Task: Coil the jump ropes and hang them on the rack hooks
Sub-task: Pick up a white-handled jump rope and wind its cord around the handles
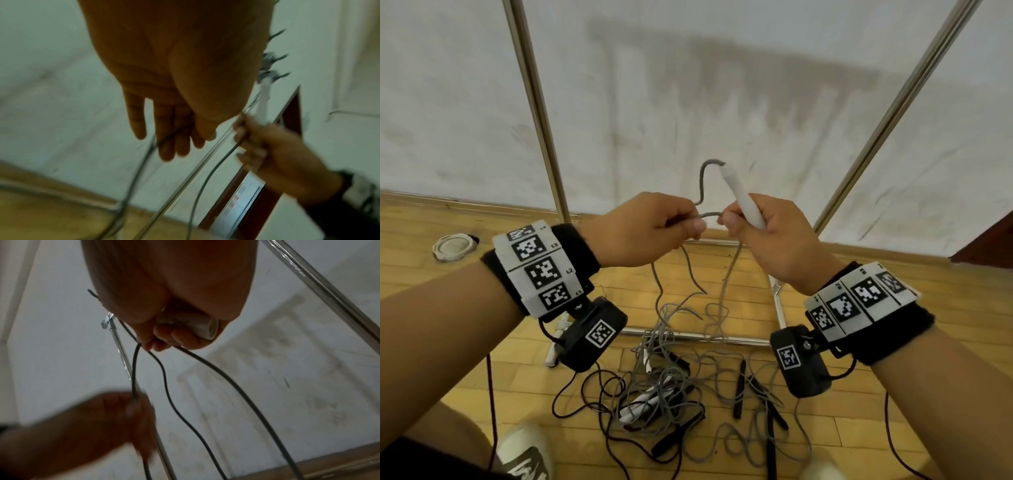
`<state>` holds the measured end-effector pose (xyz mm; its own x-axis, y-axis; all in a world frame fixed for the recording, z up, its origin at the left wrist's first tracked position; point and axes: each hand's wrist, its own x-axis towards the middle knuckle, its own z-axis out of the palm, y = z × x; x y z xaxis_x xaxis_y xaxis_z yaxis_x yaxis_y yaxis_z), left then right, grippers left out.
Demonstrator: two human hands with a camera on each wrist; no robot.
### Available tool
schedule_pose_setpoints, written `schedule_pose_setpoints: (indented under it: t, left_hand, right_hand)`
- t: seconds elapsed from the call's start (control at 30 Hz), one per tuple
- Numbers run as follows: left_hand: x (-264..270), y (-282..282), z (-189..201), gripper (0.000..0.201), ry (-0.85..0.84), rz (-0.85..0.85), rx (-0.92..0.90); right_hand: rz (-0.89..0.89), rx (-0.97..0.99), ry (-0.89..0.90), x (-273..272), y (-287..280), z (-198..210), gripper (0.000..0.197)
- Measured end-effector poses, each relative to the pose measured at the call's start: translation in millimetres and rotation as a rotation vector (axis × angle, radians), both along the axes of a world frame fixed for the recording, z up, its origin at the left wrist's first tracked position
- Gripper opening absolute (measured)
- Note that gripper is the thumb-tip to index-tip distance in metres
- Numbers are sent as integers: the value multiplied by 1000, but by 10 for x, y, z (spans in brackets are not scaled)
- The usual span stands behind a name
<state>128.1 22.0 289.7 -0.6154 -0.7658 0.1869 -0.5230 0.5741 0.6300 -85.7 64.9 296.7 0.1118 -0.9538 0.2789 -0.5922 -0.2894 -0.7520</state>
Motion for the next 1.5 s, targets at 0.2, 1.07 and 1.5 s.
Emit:
schedule_pose_setpoints:
  t: [0.2, 1.07, 1.5]
  left_hand:
    - [118, -32, -481, 24, -360, -97, 277]
    - [2, 30, -126, 30, 49, 60, 48]
    - [237, -58, -652, 3, -292, -75, 314]
  right_hand:
    - [-94, -172, -179, -105, -37, 150, 16]
    - [69, 186, 4, 58, 68, -94, 18]
    - [-276, -151, -208, -277, -59, 128, 24]
